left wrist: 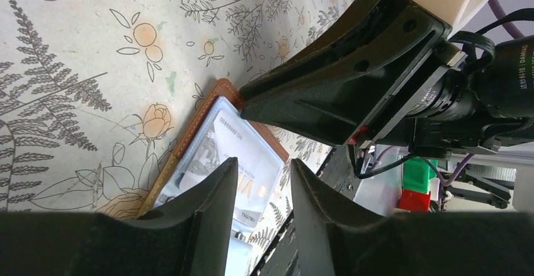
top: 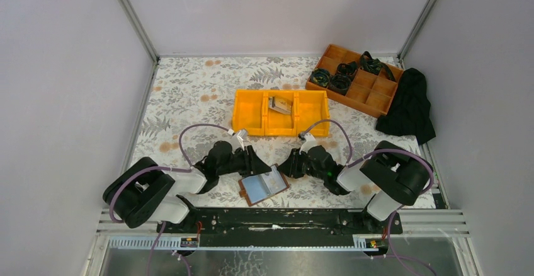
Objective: Take the credit cards out of the card holder
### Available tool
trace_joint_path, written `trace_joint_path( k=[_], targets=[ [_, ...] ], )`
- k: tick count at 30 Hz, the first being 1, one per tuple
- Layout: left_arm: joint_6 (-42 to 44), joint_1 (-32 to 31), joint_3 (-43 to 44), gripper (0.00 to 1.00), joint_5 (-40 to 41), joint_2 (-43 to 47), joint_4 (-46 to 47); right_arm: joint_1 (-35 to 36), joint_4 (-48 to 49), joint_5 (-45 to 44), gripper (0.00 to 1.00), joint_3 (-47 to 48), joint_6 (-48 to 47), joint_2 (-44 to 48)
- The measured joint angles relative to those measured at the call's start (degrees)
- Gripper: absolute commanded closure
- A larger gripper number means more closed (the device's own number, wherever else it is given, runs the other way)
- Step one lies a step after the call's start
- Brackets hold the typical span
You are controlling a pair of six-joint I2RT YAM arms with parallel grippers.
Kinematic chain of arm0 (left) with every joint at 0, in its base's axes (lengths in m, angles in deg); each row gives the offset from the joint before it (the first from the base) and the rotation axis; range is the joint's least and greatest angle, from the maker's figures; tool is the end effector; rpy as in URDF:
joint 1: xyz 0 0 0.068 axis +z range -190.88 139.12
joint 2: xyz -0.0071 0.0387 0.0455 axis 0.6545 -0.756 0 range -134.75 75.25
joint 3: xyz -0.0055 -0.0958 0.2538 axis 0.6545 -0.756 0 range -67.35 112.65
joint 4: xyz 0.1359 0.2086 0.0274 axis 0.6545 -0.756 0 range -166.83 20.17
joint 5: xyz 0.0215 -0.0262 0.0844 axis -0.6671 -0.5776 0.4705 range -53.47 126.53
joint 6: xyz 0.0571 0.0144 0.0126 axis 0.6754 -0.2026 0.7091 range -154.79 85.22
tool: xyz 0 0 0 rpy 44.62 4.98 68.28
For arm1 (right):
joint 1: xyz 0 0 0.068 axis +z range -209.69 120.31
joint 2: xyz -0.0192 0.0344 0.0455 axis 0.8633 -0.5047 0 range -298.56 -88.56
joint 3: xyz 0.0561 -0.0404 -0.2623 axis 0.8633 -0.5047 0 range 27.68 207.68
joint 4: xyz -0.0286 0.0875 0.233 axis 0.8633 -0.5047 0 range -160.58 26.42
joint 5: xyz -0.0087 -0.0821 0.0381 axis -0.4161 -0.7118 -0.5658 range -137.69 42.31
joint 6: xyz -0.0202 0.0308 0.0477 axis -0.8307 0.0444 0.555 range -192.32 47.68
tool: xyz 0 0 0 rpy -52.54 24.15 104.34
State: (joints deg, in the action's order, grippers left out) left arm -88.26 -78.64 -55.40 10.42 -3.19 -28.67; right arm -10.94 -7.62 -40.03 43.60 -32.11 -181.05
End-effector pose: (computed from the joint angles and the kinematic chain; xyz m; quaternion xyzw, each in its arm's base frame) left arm 0.1608 -0.1493 0.1319 0.0071 0.8319 -0.5059 0.2281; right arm 0.1634 0.1953 0.1210 -0.0990 0.8153 0.4371 0.3667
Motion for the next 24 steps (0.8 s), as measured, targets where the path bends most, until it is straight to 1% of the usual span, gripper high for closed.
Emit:
trace_joint_path(
  k=[8, 9, 12, 16, 18, 19, 20, 21, 22, 24],
  targets=[
    [-0.2, 0.4, -0.1, 0.57, 0.0, 1.8, -0.5, 0.0, -1.5, -0.1, 0.74, 0.0, -0.3, 2.6],
    [-0.2, 0.4, -0.3, 0.57, 0.0, 2.6, -0.9, 0.0, -1.9, -0.2, 0.72, 0.0, -0.5, 3.2],
    [-0.3, 0.4, -1.0, 0.57, 0.0, 6.6, -2.2, 0.0, -4.3, -1.0, 0.61, 0.0, -1.2, 5.2],
    [-0.3, 0.4, -1.5, 0.57, 0.6, 13.2, -6.3, 0.0, -8.5, -2.8, 0.51, 0.5, -2.8, 8.5],
    [-0.3, 0.4, -1.7, 0.58, 0.7, 15.1, -7.9, 0.0, -10.5, -3.6, 0.49, 1.2, -3.5, 9.9],
    [-0.4, 0.4, -1.8, 0.59, 0.8, 16.0, -8.8, 0.0, -11.1, -3.7, 0.49, 1.6, -3.9, 10.4],
    [-0.5, 0.4, -2.0, 0.59, 0.9, 16.5, -9.3, 0.0, -11.6, -3.8, 0.52, 1.9, -4.2, 10.8],
    [-0.8, 0.1, -2.3, 0.59, 1.0, 17.0, -9.8, 0.0, -12.0, -3.8, 0.57, 2.0, -4.5, 11.1],
    [-1.0, -0.3, -2.6, 0.59, 1.4, 17.3, -10.3, 0.0, -12.1, -3.7, 0.66, 2.1, -4.7, 11.4],
    [-1.2, -2.1, -3.1, 0.59, 2.3, 17.2, -11.1, 0.0, -12.5, -3.6, 0.77, 2.1, -5.1, 11.6]
  ],
)
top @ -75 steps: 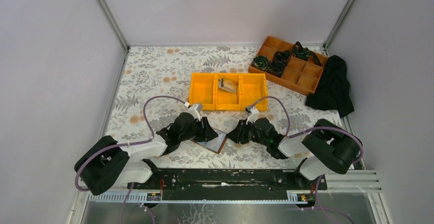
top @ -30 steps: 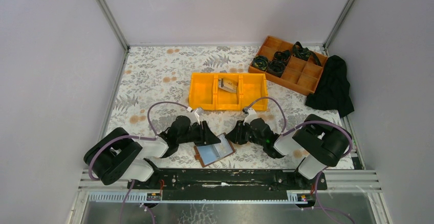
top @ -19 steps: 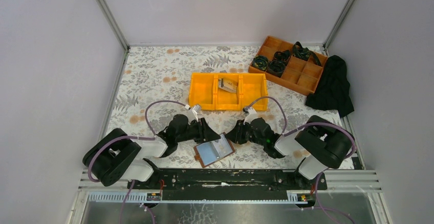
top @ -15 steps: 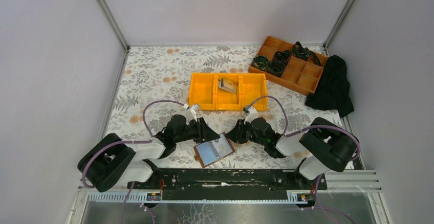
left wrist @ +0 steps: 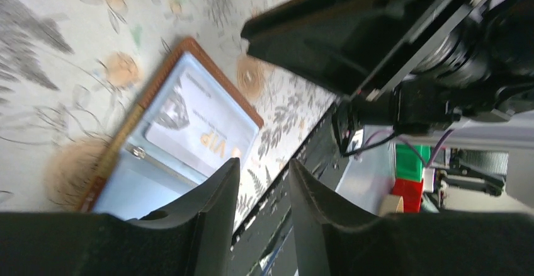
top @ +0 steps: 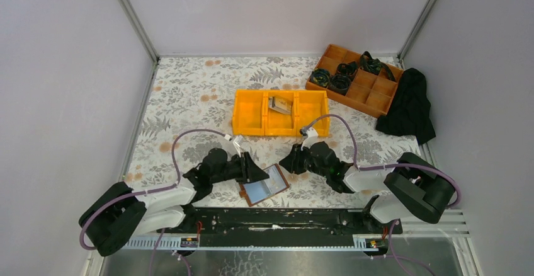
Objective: Take the credit cards out of the card holder
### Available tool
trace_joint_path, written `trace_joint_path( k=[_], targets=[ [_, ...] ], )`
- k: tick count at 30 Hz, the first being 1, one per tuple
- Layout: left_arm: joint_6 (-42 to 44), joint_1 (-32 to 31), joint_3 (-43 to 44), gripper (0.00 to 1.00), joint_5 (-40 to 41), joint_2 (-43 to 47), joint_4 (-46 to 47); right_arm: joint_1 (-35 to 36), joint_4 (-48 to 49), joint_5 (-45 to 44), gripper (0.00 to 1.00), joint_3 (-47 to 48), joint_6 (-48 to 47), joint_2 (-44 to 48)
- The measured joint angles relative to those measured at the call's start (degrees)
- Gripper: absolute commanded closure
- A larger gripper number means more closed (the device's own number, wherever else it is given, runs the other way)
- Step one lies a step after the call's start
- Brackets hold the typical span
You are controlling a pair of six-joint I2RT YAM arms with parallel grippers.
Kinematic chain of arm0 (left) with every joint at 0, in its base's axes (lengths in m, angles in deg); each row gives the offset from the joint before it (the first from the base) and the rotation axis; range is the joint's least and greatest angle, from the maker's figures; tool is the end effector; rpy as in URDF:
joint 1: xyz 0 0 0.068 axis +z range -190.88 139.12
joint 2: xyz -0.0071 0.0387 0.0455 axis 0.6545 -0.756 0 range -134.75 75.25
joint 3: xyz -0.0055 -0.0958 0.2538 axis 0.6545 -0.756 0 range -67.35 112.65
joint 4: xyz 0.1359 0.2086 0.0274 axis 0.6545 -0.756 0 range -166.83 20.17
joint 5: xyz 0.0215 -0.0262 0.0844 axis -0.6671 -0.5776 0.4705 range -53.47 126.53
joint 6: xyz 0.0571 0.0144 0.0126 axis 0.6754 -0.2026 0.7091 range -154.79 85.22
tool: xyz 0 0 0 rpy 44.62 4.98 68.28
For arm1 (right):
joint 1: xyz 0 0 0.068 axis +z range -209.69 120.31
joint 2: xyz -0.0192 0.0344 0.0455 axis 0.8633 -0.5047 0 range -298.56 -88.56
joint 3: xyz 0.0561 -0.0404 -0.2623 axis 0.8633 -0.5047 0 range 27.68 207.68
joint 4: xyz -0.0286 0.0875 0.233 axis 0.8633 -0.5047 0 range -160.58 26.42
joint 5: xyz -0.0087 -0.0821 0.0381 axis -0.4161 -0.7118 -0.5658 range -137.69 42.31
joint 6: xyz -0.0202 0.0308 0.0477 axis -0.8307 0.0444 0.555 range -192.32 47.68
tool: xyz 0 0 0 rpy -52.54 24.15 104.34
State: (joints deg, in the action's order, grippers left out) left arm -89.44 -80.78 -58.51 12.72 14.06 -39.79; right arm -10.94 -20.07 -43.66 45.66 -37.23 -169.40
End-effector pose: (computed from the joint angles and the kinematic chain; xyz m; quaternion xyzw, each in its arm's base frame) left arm 0.1340 -0.1355 0.1519 0.0096 0.8207 -0.5166 0.2439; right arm 0.1624 0.1899 0.1530 -0.1172 0.8072 0.4074 0.4108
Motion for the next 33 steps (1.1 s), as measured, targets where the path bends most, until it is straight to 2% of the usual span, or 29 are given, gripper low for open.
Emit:
trace_joint_path(
  k=[2, 7, 10, 14, 23, 33],
  targets=[
    [-0.3, -3.2, -0.1, 0.59, 0.5, -1.1, -0.4, 0.0, -0.4, 0.1, 0.82, 0.0, -0.1, 0.0],
    [-2.8, -10.9, -2.4, 0.54, 1.2, -4.8, 3.1, 0.0, -1.7, 0.0, 0.84, 0.3, -0.3, 0.1],
    [-2.9, -16.7, -2.3, 0.49, 3.1, -4.5, 1.8, 0.0, -2.4, -0.2, 0.84, 0.5, -0.3, 0.3],
    [-0.8, -20.6, -0.3, 0.48, 6.1, -2.5, -4.5, 0.0, -3.6, -0.6, 0.84, 0.5, -0.4, 1.6],
    [3.5, -21.4, 3.2, 0.45, 14.4, -0.7, -18.8, 0.0, -6.0, -2.1, 0.84, 0.5, -0.8, 4.5],
    [5.7, -20.8, 5.8, 0.45, 20.6, 1.4, -26.4, 0.0, -7.2, -2.1, 0.84, 0.5, -1.0, 4.7]
  ],
)
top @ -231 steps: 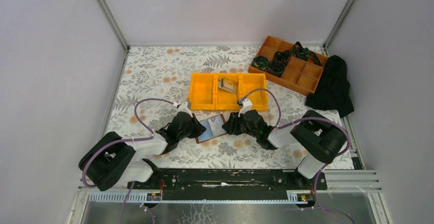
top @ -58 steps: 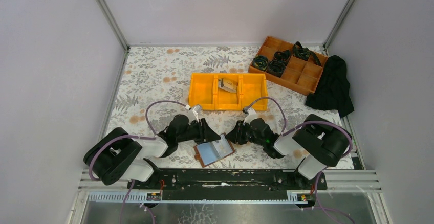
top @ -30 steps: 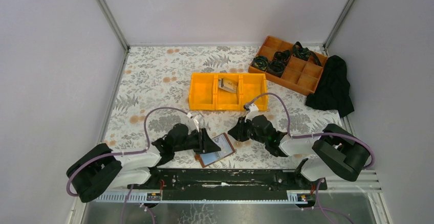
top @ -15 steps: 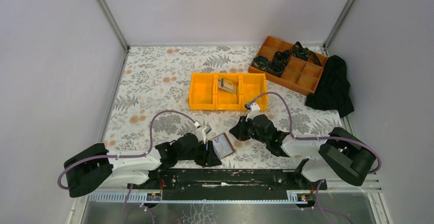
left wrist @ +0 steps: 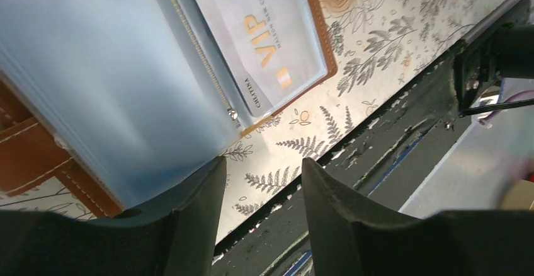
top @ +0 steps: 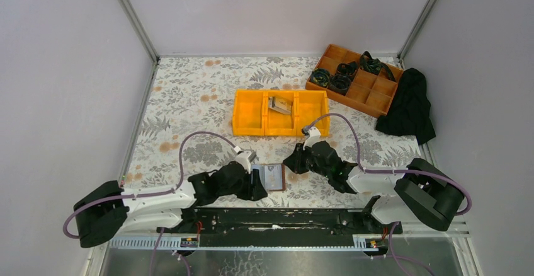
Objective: Take the credit cards out of the card holder
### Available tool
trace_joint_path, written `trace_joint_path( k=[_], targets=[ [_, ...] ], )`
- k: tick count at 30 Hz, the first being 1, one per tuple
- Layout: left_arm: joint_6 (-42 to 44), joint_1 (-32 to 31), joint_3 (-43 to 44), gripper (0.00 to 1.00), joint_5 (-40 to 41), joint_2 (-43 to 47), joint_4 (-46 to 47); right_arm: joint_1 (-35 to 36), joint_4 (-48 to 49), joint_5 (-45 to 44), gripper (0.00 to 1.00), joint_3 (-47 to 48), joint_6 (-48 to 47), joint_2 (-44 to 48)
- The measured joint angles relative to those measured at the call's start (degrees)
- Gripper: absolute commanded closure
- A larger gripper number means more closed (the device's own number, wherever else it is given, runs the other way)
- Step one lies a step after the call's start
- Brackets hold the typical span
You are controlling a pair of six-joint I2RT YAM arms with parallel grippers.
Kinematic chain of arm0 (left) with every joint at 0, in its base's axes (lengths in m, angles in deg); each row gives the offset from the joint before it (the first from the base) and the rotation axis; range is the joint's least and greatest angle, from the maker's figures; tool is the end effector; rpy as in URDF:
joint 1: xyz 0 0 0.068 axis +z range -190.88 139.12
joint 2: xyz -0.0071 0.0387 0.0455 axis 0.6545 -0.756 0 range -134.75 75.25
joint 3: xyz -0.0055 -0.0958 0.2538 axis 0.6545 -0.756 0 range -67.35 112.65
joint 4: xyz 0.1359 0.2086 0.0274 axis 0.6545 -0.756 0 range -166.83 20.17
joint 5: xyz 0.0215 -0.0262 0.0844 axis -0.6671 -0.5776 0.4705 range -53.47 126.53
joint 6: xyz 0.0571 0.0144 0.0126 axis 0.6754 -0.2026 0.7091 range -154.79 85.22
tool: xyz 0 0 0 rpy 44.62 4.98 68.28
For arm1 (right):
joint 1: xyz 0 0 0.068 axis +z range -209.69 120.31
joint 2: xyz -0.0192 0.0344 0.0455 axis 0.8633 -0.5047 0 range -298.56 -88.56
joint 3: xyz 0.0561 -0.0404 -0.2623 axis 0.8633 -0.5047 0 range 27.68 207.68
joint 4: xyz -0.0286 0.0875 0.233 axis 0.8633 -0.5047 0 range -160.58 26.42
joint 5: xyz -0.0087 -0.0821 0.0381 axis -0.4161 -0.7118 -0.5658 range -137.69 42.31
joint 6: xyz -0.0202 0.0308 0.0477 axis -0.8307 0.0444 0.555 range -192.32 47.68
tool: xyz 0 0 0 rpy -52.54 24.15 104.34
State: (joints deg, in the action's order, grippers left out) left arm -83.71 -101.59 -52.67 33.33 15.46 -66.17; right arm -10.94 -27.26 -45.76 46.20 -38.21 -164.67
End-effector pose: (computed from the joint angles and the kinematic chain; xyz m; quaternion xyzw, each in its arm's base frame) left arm 0.0878 -0.1616 0.1389 0.1049 0.9052 -0.3506 0.2160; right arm 0.1592 0.1839 0.1604 -0.1146 0.8174 0.3839 0.4139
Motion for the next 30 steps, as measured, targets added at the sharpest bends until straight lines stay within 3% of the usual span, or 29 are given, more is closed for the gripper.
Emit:
trace_joint_path(
  k=[9, 13, 18, 30],
  targets=[
    [0.0, 1.7, 1.0, 0.42, -0.6, 10.1, -2.5, 0.0, 0.1, 0.0, 0.84, 0.0, 0.0, 0.0],
    [-0.5, 5.0, 1.1, 0.48, -2.9, 6.6, 1.2, 0.0, 0.7, 0.1, 0.84, 0.0, 0.1, -0.7],
    [-2.3, 9.8, -0.1, 0.47, -3.4, 0.3, 6.8, 0.0, 1.2, 0.1, 0.84, -0.3, 0.2, -1.2],
    [-4.3, 11.7, -0.2, 0.46, -2.3, -6.6, 13.2, 0.0, 2.3, 0.3, 0.84, -1.7, 0.2, -2.1]
  ],
)
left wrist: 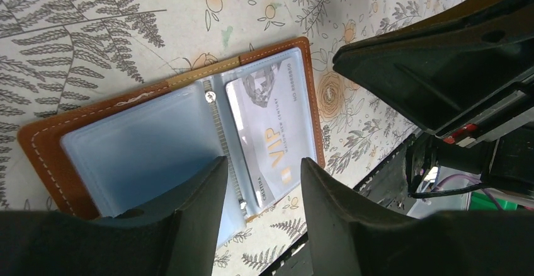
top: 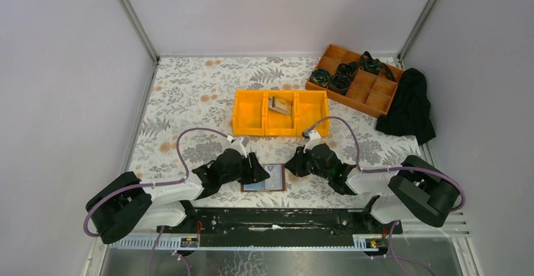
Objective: Take the credit cards out of the card holder
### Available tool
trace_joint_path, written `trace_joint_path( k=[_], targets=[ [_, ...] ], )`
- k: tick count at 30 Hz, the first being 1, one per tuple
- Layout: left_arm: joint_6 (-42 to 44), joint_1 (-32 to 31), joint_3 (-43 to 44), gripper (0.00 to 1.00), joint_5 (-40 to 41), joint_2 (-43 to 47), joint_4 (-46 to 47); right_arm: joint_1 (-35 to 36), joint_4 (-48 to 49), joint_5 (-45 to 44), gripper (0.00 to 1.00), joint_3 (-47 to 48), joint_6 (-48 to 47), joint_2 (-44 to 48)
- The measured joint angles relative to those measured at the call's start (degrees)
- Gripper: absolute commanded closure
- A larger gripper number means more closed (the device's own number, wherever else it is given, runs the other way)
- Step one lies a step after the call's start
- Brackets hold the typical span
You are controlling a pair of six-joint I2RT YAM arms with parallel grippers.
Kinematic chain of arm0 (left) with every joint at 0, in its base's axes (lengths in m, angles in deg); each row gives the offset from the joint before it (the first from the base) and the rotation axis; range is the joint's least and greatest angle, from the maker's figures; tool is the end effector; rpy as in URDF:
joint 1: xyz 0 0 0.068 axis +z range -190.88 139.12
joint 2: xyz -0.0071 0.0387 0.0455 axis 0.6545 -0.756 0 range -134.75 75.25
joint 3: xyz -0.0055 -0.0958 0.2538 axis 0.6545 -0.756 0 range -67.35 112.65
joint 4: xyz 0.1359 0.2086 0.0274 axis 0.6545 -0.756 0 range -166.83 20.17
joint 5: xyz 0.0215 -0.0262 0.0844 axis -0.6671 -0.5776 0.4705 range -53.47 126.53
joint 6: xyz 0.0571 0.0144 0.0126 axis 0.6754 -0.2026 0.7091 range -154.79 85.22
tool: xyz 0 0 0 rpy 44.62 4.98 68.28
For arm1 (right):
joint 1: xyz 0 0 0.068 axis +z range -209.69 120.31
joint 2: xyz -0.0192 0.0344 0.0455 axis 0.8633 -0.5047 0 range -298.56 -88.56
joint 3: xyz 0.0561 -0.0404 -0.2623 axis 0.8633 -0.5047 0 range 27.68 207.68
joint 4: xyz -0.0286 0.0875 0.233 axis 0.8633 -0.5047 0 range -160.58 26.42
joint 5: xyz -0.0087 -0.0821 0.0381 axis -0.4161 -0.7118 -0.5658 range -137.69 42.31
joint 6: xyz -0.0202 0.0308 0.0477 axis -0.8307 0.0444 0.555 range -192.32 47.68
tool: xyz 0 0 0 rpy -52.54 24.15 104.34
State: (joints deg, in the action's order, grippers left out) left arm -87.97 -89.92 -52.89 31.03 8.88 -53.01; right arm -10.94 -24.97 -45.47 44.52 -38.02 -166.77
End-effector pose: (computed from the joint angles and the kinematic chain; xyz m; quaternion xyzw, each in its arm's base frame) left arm 0.1297 -0.1559 0.1393 -0.0100 0.8865 -0.3852 0.2560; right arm 0.1570 0.1817 0.1484 -0.1154 0.8246 0.3791 0.4037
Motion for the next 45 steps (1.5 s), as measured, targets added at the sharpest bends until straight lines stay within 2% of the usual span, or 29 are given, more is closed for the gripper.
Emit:
trace_joint_path(
  k=[8, 28, 35, 45],
  targets=[
    [-1.8, 0.1, 0.3, 0.47, -1.4, -4.8, 4.3, 0.0, 1.6, 0.4, 0.84, -1.4, 0.0, -1.0],
    [-3.8, 0.3, 0.5, 0.47, -3.7, -7.7, 7.7, 2.1, 8.7, 1.7, 0.83, -2.8, 3.2, -7.0],
    [-5.0, 1.7, 0.2, 0.49, -5.4, -7.7, 8.2, 2.3, 8.9, 1.5, 0.83, -2.8, 3.3, -7.1],
    [-8.3, 6.0, -3.7, 0.5, -9.0, -4.2, 14.2, 2.6, 8.9, 1.8, 0.83, -2.7, 3.5, -7.2]
  ],
)
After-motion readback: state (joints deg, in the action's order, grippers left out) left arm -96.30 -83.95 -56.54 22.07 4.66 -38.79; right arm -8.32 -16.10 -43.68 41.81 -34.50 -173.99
